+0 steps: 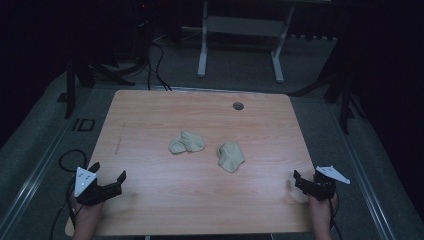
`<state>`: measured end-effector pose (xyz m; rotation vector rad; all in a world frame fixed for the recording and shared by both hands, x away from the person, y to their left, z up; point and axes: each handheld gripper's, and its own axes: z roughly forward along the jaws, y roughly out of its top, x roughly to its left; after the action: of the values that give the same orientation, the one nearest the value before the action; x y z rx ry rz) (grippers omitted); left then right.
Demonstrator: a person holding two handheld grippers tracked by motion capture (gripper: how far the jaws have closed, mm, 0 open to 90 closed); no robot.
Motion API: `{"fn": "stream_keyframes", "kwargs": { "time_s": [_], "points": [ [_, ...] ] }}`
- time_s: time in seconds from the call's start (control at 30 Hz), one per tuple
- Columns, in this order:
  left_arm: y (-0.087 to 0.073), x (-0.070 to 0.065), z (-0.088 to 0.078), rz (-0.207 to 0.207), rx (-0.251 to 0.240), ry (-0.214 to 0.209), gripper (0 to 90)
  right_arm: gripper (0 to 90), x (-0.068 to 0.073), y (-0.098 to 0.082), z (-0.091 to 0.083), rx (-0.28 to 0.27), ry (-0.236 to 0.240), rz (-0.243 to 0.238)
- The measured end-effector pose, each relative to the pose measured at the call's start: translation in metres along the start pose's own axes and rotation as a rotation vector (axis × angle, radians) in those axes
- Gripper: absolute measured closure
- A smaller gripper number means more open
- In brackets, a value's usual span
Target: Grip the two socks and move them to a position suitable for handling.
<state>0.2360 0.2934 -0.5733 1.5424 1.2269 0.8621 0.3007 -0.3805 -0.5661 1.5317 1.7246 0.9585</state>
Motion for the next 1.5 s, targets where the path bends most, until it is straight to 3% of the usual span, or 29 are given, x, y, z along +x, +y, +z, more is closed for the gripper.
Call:
{"fn": "stream_keyframes", "kwargs": {
  "time_s": [0.03, 0.2, 0.5, 0.8, 1.1, 1.27, 1.5],
  "points": [
    [-0.001, 0.0, 0.0, 0.0, 0.002, -0.006, 1.7, 14.0, 0.002, 0.0, 0.0, 0.004, -0.008, -0.019],
    [-0.001, 0.0, -0.001, -0.003, 0.008, -0.014, 1.7, 14.9, 0.004, 0.005, -0.001, 0.017, -0.004, -0.011],
    [-0.001, 0.0, -0.001, 0.001, 0.006, -0.009, 1.7, 15.0, 0.009, 0.013, 0.003, 0.097, 0.059, -0.044],
    [-0.002, -0.002, 0.0, 0.022, 0.021, -0.019, 1.7, 15.0, 0.019, 0.021, 0.007, 0.133, 0.135, -0.074],
    [-0.003, -0.004, 0.003, 0.04, 0.039, -0.03, 1.7, 14.2, 0.04, 0.04, 0.013, 0.138, 0.214, -0.129],
    [-0.003, -0.004, 0.003, 0.034, 0.044, -0.033, 1.7, 14.3, 0.058, 0.051, 0.018, 0.199, 0.257, -0.172],
    [-0.003, -0.003, 0.003, 0.026, 0.041, -0.04, 1.7, 14.3, 0.085, 0.063, 0.029, 0.228, 0.309, -0.231]
  ]
}}
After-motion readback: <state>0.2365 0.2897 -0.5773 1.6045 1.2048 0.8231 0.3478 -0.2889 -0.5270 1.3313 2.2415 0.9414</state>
